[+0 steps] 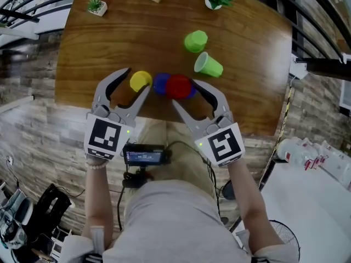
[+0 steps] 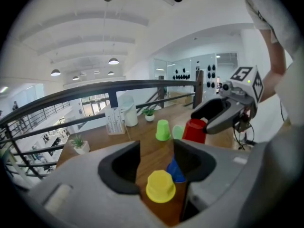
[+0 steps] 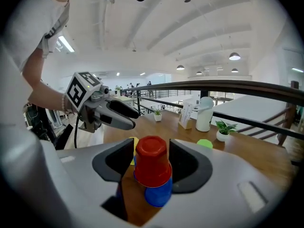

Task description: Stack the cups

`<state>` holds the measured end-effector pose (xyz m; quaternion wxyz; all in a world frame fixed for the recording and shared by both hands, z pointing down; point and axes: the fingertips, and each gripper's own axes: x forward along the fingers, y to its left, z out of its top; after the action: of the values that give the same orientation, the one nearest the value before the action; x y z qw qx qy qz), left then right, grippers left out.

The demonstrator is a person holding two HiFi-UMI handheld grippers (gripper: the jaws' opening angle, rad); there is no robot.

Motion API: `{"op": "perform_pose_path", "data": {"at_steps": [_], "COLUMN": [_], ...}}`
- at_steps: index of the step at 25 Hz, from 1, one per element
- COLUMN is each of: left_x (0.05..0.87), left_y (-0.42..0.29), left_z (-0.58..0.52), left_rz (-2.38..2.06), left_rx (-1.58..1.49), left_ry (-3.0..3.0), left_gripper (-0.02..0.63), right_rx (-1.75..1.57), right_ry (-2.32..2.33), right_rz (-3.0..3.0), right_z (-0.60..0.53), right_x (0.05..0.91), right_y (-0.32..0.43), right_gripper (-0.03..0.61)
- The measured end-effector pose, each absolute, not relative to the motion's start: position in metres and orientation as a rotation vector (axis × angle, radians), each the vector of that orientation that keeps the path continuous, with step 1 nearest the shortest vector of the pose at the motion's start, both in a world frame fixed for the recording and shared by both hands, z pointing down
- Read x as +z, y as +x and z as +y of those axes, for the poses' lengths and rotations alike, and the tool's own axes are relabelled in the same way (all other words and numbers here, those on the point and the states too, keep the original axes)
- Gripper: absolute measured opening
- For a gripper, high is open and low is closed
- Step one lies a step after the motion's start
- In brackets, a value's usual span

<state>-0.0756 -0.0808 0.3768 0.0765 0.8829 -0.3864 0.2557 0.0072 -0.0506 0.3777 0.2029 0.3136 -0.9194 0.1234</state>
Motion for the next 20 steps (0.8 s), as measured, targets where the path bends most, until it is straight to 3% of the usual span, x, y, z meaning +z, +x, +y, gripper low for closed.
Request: {"op": "perform_pose_path", "data": {"at_steps": [5, 11, 20], "left_x": [0.362, 0.358, 0.366], "left_y": [-0.070, -0.055, -0.001], "left_z": [-0.097, -0.115, -0.147], "left_rz": [-1.129, -1.051, -0.699], "left_rx": [0.756, 0.773, 0.898], "left_ry": [2.714, 2.788, 2.913], "left_gripper": [0.218, 0.218, 0.265], "right_rx": [0.420, 0.290, 0.384], "right_ry": [0.995, 1.083, 1.212], "right_rz": [-2.585, -2.550, -2.477], "right_z": [-0.057, -0.091, -0.085], "right_x": [0.355, 0.349, 0.365], "right_y": [0.031, 0.071, 0.108], "right_gripper": [0.219, 0.219, 0.219]}}
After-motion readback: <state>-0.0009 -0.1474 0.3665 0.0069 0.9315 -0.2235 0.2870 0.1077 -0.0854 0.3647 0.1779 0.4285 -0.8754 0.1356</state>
